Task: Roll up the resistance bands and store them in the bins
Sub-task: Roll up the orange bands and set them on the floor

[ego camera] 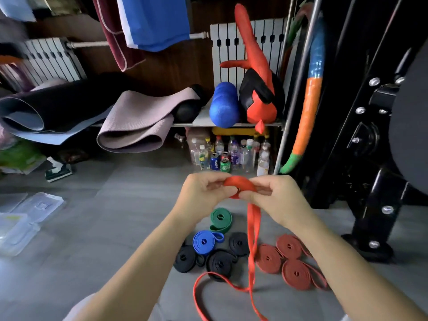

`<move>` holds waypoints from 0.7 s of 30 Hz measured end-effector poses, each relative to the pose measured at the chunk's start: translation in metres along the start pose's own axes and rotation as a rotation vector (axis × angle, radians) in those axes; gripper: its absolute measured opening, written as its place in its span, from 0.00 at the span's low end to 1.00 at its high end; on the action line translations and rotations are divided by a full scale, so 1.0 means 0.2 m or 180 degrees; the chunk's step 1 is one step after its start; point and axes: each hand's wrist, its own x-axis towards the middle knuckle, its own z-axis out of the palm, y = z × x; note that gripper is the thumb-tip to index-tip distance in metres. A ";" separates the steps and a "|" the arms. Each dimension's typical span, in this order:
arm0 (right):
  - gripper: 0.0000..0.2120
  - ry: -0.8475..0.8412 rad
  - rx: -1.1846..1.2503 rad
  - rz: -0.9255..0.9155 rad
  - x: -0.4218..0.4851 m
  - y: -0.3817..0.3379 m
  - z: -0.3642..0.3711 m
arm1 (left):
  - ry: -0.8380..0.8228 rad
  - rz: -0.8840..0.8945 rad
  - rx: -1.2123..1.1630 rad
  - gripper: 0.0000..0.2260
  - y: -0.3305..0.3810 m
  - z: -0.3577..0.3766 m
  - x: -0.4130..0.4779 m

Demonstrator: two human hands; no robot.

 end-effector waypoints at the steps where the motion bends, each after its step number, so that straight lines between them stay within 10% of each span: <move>1: 0.12 0.0030 0.0135 0.0007 0.00 0.00 -0.01 | 0.0016 0.0014 -0.0212 0.17 0.00 0.01 0.01; 9: 0.11 0.0234 0.0469 0.0016 -0.02 0.05 -0.03 | -0.0229 -0.0663 -0.1826 0.11 -0.05 0.08 0.02; 16: 0.10 -0.0196 -0.0473 0.0155 -0.05 0.13 -0.02 | -0.0569 0.0118 0.1162 0.12 -0.02 0.03 0.02; 21: 0.17 -0.0294 -0.0511 0.0168 -0.07 0.16 0.02 | -0.0688 -0.0017 0.1669 0.07 -0.02 0.03 0.00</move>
